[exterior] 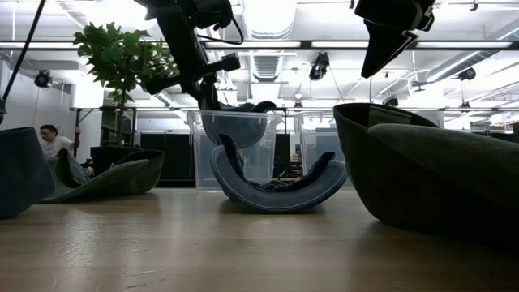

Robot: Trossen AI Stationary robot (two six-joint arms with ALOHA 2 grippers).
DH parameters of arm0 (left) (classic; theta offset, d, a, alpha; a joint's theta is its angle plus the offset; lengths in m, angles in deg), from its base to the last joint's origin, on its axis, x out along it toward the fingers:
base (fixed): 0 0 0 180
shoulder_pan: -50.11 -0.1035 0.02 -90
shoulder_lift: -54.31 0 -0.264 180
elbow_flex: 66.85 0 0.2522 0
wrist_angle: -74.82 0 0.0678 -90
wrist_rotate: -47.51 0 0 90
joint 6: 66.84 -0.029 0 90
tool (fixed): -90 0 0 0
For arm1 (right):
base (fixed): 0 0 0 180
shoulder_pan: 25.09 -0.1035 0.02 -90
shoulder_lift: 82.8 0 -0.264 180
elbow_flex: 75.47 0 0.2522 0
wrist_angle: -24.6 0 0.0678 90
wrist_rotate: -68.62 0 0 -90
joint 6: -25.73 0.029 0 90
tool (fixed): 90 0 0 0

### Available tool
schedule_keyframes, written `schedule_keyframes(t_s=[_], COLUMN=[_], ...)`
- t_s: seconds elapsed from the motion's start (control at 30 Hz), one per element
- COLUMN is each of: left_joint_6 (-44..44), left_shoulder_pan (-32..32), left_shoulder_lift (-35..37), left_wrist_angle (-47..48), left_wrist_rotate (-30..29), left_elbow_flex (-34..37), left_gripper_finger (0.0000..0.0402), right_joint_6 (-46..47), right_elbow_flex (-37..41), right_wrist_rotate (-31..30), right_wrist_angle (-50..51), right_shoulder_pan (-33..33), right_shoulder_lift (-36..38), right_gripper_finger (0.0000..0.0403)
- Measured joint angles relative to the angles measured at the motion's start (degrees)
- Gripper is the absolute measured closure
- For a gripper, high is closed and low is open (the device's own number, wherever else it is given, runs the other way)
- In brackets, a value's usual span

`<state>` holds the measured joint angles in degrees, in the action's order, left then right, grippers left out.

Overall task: Pick & Place hat
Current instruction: Put the top right blue cap into the left transparent bin

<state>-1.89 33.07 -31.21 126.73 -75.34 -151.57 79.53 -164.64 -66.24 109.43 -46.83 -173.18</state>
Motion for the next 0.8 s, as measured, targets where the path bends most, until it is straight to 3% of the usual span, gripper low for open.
schedule_keyframes(t_s=[0.43,0.8], left_joint_6=[-1.21,-6.69], left_shoulder_pan=[-0.11,-0.55], left_shoulder_lift=[-0.06,3.08], left_wrist_angle=[0.19,0.24], left_wrist_rotate=[0.53,0.34], left_elbow_flex=[0.0,0.0], left_gripper_finger=[0.0276,0.027], right_joint_6=[0.02,0.04], right_elbow_flex=[0.0,0.0], right_wrist_rotate=[0.34,0.57], right_wrist_angle=[-0.02,-0.02], right_shoulder_pan=[0.0,0.0], right_shoulder_lift=[-0.01,-0.01], right_gripper_finger=[0.0275,0.0275])
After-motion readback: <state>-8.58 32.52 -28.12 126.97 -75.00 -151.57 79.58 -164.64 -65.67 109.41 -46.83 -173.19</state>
